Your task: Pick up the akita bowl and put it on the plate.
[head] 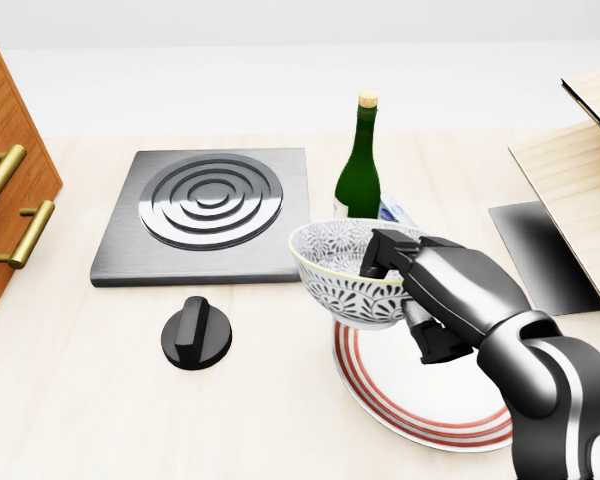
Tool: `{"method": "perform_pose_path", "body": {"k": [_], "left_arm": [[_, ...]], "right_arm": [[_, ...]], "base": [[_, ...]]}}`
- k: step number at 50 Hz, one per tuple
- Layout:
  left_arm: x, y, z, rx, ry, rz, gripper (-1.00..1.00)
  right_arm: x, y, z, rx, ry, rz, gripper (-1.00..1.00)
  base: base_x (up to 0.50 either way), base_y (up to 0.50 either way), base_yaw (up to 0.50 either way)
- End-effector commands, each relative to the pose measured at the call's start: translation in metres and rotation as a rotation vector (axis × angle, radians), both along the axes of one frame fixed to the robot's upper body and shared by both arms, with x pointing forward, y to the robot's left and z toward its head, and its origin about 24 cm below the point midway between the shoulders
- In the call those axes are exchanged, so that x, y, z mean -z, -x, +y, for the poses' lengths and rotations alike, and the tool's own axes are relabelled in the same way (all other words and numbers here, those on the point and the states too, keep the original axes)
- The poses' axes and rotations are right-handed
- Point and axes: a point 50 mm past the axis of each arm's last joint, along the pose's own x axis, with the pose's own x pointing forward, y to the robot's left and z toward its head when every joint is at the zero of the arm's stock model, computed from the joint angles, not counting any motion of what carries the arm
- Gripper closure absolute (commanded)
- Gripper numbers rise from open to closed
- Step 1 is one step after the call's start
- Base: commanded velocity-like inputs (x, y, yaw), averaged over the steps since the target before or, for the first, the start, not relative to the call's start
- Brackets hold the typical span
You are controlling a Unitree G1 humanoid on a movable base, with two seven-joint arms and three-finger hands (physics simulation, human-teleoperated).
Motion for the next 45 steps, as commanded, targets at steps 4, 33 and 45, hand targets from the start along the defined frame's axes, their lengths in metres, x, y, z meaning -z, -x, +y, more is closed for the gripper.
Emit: {"method": "perform_pose_path", "body": {"k": [4,33,45], "left_arm": [[0.000,0.000,0.000,-0.001,0.001,-0.001,-1.00],[0.000,0.000,0.000,0.002,0.001,-0.001,-1.00],[0.000,0.000,0.000,0.002,0.001,-0.002,-1.00]], "right_arm": [[-0.008,-0.005,-0.010,-0.001,0.042,-0.036,1.00],[0.009,-0.013,-0.036,0.072,0.131,0.048,1.00],[0.007,-0.013,-0.050,0.110,0.145,0.054,1.00]], "base": [[0.00,0.00,0.00],[0.00,0.00,0.00],[0.00,0.00,0.00]]}}
